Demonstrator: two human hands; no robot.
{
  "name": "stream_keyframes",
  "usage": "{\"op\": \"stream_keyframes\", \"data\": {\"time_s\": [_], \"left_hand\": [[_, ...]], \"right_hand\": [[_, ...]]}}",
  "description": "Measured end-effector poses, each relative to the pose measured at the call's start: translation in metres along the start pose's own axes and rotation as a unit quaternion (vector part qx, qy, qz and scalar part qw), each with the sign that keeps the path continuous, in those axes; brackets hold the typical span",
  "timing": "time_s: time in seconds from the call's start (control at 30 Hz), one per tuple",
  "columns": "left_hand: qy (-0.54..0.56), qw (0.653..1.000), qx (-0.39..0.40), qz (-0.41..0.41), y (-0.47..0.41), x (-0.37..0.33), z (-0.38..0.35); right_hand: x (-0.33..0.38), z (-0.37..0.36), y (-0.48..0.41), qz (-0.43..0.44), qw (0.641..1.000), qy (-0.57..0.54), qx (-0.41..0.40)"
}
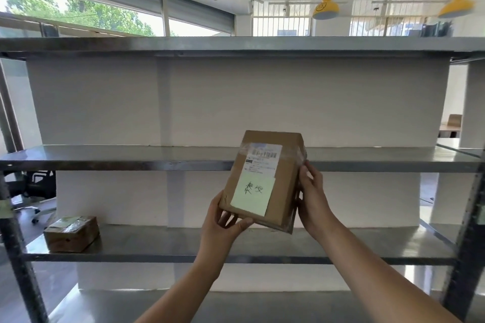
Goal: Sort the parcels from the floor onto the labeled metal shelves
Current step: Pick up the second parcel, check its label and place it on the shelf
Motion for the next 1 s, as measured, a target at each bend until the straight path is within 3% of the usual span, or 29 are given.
{"op": "stream_keyframes", "data": {"time_s": [0.1, 0.23, 0.5, 0.77, 1.0], "left_hand": [[0.005, 1.000, -0.001, -0.007, -0.002, -0.006, -0.012], [0.023, 0.999, 0.027, 0.019, -0.005, -0.015, -0.025], [0.042, 0.996, 0.021, 0.072, -0.024, -0.018, -0.034], [0.090, 0.993, 0.030, 0.066, -0.032, -0.029, -0.092], [0.092, 0.993, 0.019, 0.075, -0.056, -0.024, -0.128]], "right_hand": [[0.008, -0.013, 0.004, 0.042, 0.996, 0.048, -0.056], [0.019, -0.002, -0.007, 0.028, 0.989, 0.030, -0.145], [0.029, 0.030, 0.003, 0.066, 0.990, 0.041, -0.116], [0.054, 0.060, 0.000, 0.025, 0.996, -0.032, -0.084], [0.078, 0.069, -0.019, -0.017, 0.998, 0.063, 0.014]]}}
Point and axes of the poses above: each hand's wrist, its own y-axis away from the middle knuckle, its own z-axis out of the back of the hand, x = y × z, the point moved 2 cm from there along -y, towards the middle knuckle, and after that the axes turned 11 degrees about -z, right-handed, at the moved point
